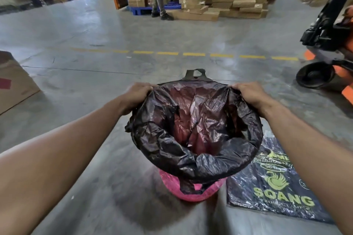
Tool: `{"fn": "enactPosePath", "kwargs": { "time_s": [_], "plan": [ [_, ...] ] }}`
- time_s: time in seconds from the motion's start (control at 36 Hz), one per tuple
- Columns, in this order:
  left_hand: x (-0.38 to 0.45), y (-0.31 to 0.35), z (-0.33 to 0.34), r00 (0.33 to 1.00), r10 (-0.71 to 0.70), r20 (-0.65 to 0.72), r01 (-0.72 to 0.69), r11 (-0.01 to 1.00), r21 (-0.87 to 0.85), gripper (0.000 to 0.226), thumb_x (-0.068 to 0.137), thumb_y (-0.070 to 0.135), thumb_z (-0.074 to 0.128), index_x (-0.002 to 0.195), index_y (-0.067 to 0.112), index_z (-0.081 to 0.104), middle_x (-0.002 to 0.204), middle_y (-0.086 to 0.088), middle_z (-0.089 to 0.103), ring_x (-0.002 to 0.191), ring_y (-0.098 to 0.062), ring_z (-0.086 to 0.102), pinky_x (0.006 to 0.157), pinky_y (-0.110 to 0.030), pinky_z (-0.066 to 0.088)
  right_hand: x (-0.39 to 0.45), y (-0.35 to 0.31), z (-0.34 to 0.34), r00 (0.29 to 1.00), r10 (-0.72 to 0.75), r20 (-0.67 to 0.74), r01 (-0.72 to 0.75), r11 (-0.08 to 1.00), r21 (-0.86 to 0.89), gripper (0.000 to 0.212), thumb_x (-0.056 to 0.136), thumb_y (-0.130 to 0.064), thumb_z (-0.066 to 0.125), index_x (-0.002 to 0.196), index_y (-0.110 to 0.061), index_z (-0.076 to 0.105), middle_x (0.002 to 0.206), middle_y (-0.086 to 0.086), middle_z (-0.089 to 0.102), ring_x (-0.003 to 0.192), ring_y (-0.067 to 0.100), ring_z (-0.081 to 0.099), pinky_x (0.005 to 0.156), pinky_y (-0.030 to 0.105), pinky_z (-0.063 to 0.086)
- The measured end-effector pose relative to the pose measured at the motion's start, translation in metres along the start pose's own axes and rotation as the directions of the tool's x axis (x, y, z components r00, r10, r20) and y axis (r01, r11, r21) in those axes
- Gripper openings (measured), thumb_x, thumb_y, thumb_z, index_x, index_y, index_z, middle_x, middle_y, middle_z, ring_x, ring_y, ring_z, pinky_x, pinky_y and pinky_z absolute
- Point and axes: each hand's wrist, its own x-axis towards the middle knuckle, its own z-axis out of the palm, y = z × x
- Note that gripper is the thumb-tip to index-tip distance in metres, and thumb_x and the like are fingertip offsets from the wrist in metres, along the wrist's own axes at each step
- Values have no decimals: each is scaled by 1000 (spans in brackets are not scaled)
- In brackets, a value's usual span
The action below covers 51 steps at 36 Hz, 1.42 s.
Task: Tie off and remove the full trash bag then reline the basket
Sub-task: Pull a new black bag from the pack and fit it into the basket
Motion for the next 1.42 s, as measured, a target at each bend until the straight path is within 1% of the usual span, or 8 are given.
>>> {"fn": "enactPosePath", "kwargs": {
  "time_s": [0.36, 0.53, 0.69, 0.81, 0.89, 1.14, 1.31, 1.42],
  "plan": [
    [3, -40, -6, 883, -418, 213, 459, 862, -213, 29, 100, 11, 44, 80, 0, 62, 61, -13, 72, 50, -22, 71, 49, -32, 60, -11, 15, -5, 961, 225, 162, -267, 909, 319, 25, 94, -19, 57, 71, -12, 61, 48, -1, 64, 42, 13, 60, 40, 19, 45],
    [-17, -60, -6, 948, -305, 86, 317, 904, -286, 36, 92, 40, 67, 97, 6, 75, 90, -8, 80, 79, -24, 75, 83, -40, 59, -33, 36, -14, 929, 234, 286, -344, 827, 445, 33, 96, -41, 58, 92, -12, 73, 76, 8, 77, 59, 20, 72, 54, 26, 58],
    [-65, -75, 2, 977, -201, 67, 212, 928, -305, 22, 102, 28, 52, 95, 16, 69, 98, -13, 71, 87, -24, 65, 70, -31, 51, -73, 62, -19, 977, 199, 77, -213, 916, 341, 16, 97, -23, 55, 96, -12, 67, 92, 19, 75, 78, 29, 69, 74, 39, 51],
    [-87, -87, 21, 985, -169, -43, 153, 955, -254, 28, 100, 6, 52, 79, 13, 69, 66, 3, 74, 65, -21, 65, 50, -20, 51, -105, 83, -18, 985, 123, 122, -141, 979, 148, 13, 98, -5, 54, 100, -13, 64, 57, 10, 66, 36, 17, 52, 40, 22, 38],
    [-96, -93, 30, 969, -195, -152, 141, 941, -308, 30, 98, 0, 50, 76, 14, 64, 51, 7, 68, 57, -14, 66, 40, -16, 47, -113, 98, -11, 986, 131, 103, -135, 990, 30, 10, 88, -7, 70, 90, -16, 72, 79, 5, 77, 65, 17, 72, 58, 33, 58],
    [-113, -83, -2, 965, -82, -250, -45, 885, -463, 59, 77, 60, 45, 117, 22, 65, 112, -2, 62, 103, -19, 57, 84, -36, 41, -122, 67, -20, 984, 164, -76, -146, 969, 198, 55, 81, -59, 46, 107, -14, 64, 111, 5, 69, 100, 30, 66, 86, 44, 48],
    [-137, -65, 22, 996, 79, 34, -52, 868, -494, 74, 77, 79, 52, 137, 35, 56, 137, 10, 65, 127, -8, 60, 101, -34, 46, -165, 55, 9, 988, 139, 60, -151, 939, 309, 79, 77, -86, 51, 128, -27, 58, 125, 3, 69, 114, 25, 66, 101, 50, 47],
    [-135, -62, 41, 999, 40, 12, -25, 804, -594, 71, 86, 65, 64, 145, 29, 51, 142, -5, 64, 130, -24, 61, 113, -48, 44, -171, 45, 18, 967, 216, 137, -254, 867, 429, 47, 91, -58, 53, 107, -20, 75, 101, 3, 81, 97, 25, 73, 87, 37, 52]
  ]
}}
